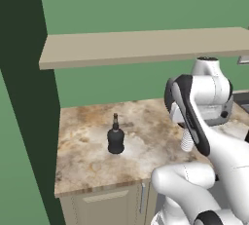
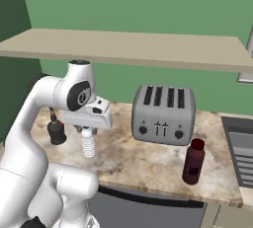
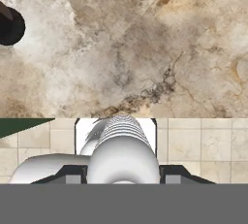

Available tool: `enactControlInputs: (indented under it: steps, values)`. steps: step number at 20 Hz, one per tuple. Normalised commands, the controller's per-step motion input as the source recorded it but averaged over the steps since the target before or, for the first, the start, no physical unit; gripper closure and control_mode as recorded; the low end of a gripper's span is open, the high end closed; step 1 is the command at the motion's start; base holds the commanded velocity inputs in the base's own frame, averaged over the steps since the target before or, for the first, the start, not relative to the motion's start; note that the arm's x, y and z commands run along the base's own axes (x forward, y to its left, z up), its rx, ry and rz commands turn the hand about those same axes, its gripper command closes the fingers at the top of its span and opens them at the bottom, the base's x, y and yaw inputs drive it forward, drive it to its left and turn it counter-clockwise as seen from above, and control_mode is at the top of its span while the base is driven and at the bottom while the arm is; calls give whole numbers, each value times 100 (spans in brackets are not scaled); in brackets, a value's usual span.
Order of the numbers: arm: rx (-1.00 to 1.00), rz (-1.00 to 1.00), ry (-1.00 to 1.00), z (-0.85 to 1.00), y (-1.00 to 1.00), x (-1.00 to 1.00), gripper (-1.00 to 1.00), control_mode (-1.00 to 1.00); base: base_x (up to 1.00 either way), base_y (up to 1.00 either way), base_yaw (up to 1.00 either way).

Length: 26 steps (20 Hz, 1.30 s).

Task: Place the drinks on the dining counter in a tight cluster.

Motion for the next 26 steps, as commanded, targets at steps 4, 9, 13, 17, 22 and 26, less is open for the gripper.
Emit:
enactControlInputs:
  steps: [4,9,13,17,22,26]
  values:
    - [0,0,-11,46,2,-32,100,-100,0,0,0]
    - [0,0,-1,20,1,-2,100,-100,0,0,0]
    - [0,0,0,5,0,0,100,-100,0,0,0]
    - [0,-1,0,1,0,-1,100,-100,0,0,0]
    - [0,0,-3,0,0,-9,100,-100,0,0,0]
    - [0,0,0,0,0,0,100,100,-38,0,-11]
